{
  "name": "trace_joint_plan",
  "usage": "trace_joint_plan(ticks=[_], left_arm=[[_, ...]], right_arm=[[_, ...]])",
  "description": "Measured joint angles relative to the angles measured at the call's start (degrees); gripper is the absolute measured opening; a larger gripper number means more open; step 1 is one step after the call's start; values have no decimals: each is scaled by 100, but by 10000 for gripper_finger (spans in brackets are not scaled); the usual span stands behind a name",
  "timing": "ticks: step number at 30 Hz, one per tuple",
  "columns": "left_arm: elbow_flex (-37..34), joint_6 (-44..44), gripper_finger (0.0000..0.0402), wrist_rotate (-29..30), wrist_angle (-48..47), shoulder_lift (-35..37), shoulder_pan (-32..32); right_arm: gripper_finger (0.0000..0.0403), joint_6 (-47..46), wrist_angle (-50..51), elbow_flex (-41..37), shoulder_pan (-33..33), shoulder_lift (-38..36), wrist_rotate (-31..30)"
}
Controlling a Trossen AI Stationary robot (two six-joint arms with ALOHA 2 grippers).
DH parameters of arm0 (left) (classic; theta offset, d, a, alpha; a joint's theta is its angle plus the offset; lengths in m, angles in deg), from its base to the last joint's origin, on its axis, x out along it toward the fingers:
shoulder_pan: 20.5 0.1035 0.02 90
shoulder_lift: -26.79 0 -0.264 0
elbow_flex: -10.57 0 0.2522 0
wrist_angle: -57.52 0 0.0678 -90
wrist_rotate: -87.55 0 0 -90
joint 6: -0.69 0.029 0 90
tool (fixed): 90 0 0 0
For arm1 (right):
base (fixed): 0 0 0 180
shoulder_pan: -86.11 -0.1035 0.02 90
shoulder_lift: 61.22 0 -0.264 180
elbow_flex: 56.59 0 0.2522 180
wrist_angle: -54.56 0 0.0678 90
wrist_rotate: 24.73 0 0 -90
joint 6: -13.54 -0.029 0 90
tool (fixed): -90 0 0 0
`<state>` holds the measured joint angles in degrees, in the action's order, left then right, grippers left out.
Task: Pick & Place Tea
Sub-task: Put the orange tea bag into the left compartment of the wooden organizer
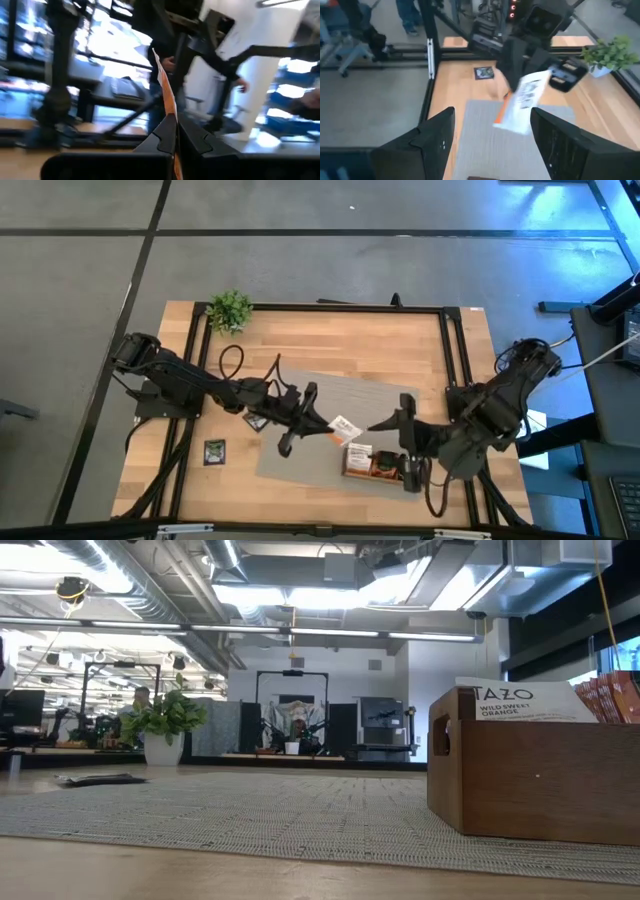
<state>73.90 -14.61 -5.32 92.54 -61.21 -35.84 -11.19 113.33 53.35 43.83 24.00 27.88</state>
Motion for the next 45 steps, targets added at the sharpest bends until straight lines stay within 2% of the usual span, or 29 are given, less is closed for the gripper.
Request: trace_joint_plan(ticks=[4, 10, 12, 16, 20, 33, 36, 40, 45], left_arm=[[0, 623, 3, 435, -15, 0, -31], [0, 1319, 3, 489, -11, 0, -116], [0, 1483, 3, 492, -13, 0, -118], [0, 1685, 3, 509, 77, 0, -122], [0, 1699, 3, 507, 208, 0, -101], [0, 1817, 8, 686, 227, 0, -101], [0, 1745, 16, 686, 225, 0, -105], [0, 1124, 47, 597, 139, 16, -99], [-2, 629, 109, 659, -884, 339, -60]], right_arm=[[261, 77, 18, 0, 122, 132, -208], [261, -14, 29, -2, 648, 224, -123], [261, -219, 27, -2, 840, 224, 215], [250, -513, 31, -2, 1199, 229, 1266], [213, -509, 33, -11, 1384, 278, 1679], [19, -481, 33, -11, 1467, 252, 1714], [8, -488, 37, -11, 1469, 252, 1712], [8, -606, 44, -11, 1468, 252, 1711], [6, -1002, 659, -9, 1390, 248, 1728]])
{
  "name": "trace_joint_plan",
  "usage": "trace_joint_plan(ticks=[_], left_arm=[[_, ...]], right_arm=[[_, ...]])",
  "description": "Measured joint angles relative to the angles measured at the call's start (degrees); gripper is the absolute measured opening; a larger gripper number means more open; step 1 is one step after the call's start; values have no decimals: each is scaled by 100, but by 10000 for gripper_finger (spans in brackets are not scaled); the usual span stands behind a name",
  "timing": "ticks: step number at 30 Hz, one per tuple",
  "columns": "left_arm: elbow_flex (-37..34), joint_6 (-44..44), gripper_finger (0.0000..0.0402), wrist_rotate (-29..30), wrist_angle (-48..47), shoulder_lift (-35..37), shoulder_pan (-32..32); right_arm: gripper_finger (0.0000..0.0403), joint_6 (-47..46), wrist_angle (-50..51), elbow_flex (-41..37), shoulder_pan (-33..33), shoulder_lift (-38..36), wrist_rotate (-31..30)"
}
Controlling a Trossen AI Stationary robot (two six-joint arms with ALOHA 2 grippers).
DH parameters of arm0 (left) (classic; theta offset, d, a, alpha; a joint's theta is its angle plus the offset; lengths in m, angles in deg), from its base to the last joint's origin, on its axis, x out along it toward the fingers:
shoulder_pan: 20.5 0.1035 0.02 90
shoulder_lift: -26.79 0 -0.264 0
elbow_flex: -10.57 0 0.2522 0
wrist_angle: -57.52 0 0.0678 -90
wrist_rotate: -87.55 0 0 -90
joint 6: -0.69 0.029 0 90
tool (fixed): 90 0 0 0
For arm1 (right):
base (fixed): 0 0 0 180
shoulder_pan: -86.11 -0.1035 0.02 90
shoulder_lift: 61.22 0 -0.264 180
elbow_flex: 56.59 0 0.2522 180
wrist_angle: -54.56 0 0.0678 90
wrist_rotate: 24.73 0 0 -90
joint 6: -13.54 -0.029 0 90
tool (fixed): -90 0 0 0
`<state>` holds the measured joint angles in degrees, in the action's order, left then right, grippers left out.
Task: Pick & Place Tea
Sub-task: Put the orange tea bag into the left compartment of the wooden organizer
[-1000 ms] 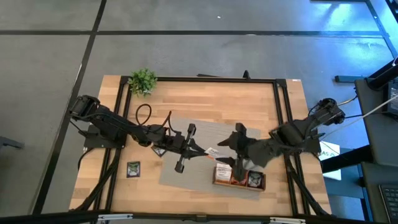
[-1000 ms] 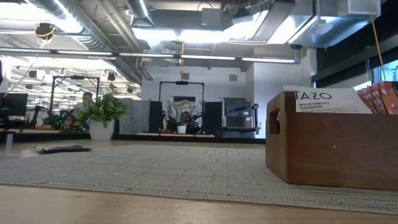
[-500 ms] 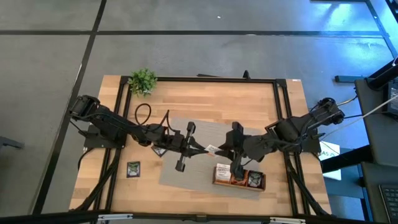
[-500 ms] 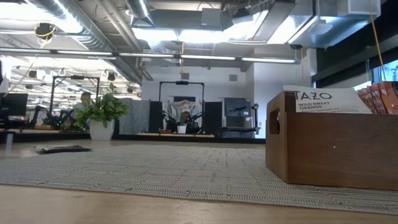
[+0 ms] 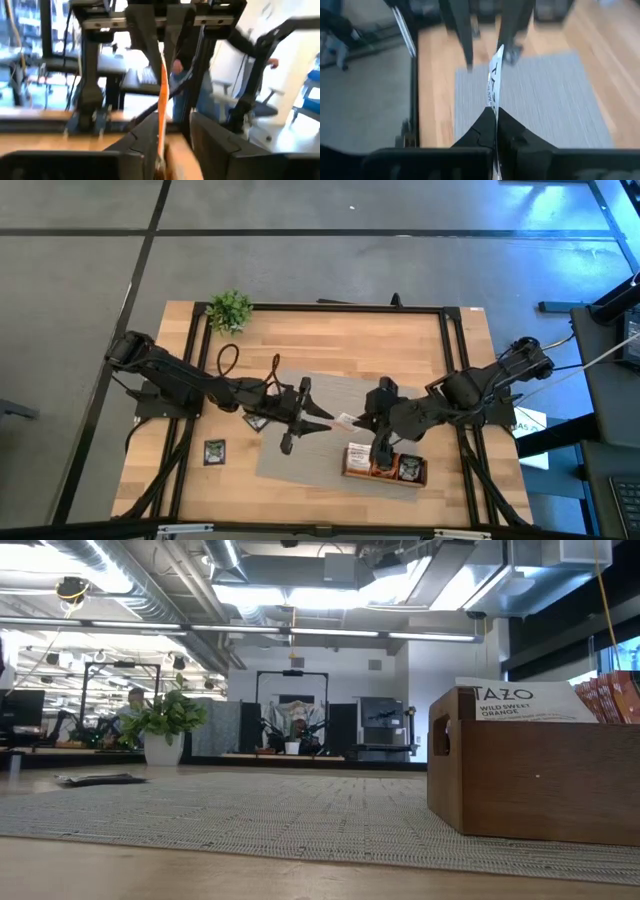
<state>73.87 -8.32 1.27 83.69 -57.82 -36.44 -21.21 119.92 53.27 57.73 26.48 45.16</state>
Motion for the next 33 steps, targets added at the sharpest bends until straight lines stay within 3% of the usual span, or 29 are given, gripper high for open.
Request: trace_joint_plan(ticks=[5, 10, 16, 26, 33], left_arm=[[0, -142, 141, -18, -1313, 400, 36], [0, -376, 148, -13, -1858, 498, 34], [-4, -385, 144, 8, -2089, 463, 35], [-2, -383, 148, 10, -2097, 466, 30], [-2, -383, 147, 12, -2193, 466, 30]], right_arm=[[4, -561, 347, -317, -281, 128, 55], [4, -874, -543, -1149, -520, 305, 401], [4, -1301, -1781, -2200, -715, 582, 824], [4, -1438, -1961, -2973, -794, 629, 652], [4, -1395, -2752, -3450, -794, 629, 513]])
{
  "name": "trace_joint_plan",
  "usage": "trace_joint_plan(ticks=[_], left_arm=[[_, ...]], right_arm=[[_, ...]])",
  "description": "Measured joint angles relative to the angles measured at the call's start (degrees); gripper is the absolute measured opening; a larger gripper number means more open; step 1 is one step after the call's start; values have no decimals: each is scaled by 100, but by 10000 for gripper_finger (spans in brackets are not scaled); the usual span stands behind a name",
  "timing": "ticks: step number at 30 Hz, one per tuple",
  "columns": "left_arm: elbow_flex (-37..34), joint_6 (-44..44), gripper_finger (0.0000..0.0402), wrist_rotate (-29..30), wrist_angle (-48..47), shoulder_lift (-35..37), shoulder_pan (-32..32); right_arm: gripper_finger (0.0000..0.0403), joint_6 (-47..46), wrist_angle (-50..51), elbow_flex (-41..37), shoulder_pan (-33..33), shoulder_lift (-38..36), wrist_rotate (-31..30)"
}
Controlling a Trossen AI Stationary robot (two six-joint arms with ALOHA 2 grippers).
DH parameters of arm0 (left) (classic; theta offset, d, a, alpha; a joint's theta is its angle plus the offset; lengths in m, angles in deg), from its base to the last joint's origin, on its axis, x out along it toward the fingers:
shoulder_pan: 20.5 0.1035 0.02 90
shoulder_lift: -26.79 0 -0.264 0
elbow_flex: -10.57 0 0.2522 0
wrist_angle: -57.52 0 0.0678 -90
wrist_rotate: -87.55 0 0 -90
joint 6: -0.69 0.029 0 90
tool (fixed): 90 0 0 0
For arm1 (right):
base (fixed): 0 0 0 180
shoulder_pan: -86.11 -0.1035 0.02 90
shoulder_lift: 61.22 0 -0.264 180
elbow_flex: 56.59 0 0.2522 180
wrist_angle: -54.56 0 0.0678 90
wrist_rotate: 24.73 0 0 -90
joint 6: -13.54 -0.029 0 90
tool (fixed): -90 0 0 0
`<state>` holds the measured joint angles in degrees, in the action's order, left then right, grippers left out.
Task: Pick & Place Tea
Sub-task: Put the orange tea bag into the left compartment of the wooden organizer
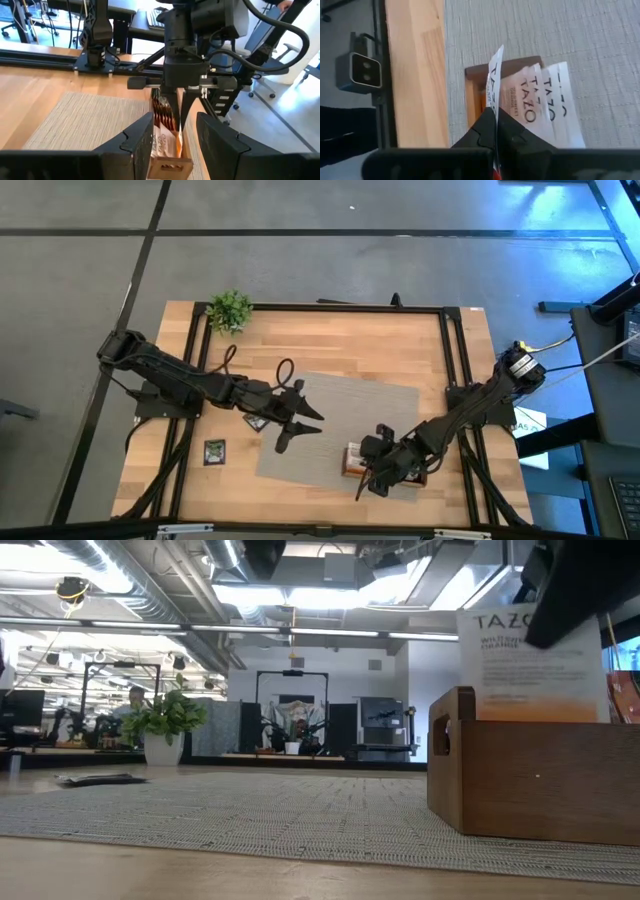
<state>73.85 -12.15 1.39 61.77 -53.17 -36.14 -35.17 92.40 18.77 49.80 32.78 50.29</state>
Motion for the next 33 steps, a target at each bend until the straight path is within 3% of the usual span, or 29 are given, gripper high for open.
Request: trace_joint_plan(ticks=[17, 27, 33], left_arm=[[0, -4, 144, -1, -183, 0, 0], [0, 0, 143, -2, -204, 0, 0], [0, 0, 144, -2, -275, 0, 0]], right_arm=[[4, 556, -33, -102, 2, 14, 2], [4, 552, -324, -102, 2, 450, 187], [22, 723, -373, -100, 4, 457, 312]])
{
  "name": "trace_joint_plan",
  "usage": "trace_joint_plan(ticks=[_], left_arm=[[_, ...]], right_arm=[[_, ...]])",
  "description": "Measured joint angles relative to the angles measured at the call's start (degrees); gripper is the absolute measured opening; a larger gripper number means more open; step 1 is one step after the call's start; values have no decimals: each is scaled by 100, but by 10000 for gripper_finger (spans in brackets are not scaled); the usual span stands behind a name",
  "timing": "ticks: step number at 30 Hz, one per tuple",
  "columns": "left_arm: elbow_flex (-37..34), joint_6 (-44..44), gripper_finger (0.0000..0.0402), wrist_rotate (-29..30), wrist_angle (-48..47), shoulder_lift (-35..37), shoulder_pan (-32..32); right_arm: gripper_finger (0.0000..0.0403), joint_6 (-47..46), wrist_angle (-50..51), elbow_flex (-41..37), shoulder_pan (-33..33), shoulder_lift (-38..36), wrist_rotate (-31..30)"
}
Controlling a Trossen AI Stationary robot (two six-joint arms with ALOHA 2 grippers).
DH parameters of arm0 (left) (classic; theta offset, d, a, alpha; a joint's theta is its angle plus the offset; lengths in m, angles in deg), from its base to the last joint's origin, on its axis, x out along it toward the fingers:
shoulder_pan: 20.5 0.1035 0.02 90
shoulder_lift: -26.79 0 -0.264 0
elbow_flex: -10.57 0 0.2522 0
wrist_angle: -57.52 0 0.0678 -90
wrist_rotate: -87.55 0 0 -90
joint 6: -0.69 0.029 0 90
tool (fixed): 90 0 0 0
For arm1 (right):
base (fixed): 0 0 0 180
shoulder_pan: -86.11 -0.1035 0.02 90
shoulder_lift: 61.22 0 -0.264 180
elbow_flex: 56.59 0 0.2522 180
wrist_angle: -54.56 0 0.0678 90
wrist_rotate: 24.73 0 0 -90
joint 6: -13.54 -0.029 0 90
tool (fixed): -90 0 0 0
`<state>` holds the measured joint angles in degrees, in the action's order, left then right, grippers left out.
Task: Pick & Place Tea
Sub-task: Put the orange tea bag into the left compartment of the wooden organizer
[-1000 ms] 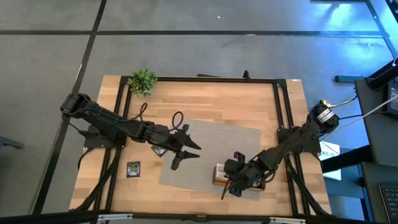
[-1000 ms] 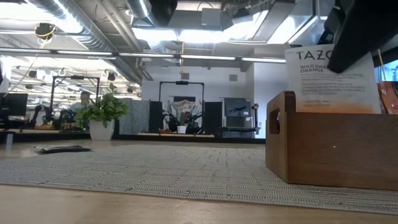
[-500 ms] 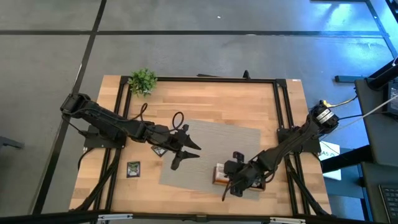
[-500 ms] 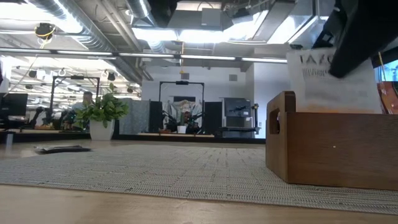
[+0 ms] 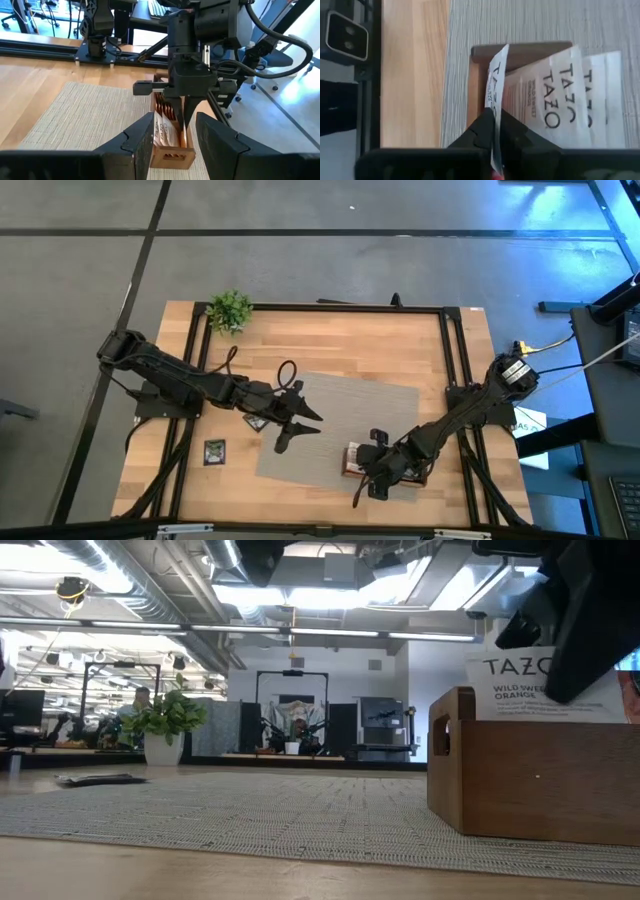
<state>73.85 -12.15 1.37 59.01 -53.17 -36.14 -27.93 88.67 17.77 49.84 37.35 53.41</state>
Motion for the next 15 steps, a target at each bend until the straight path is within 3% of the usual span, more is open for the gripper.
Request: trace_joint_plan(ticks=[9, 15], left_arm=[[0, 0, 143, -2, -62, 0, 2], [0, -2, 144, -2, -60, 0, 0]], right_arm=[[86, -13, 37, 11, -2, 2, 162], [110, 184, 359, 412, 2, 0, 146]])
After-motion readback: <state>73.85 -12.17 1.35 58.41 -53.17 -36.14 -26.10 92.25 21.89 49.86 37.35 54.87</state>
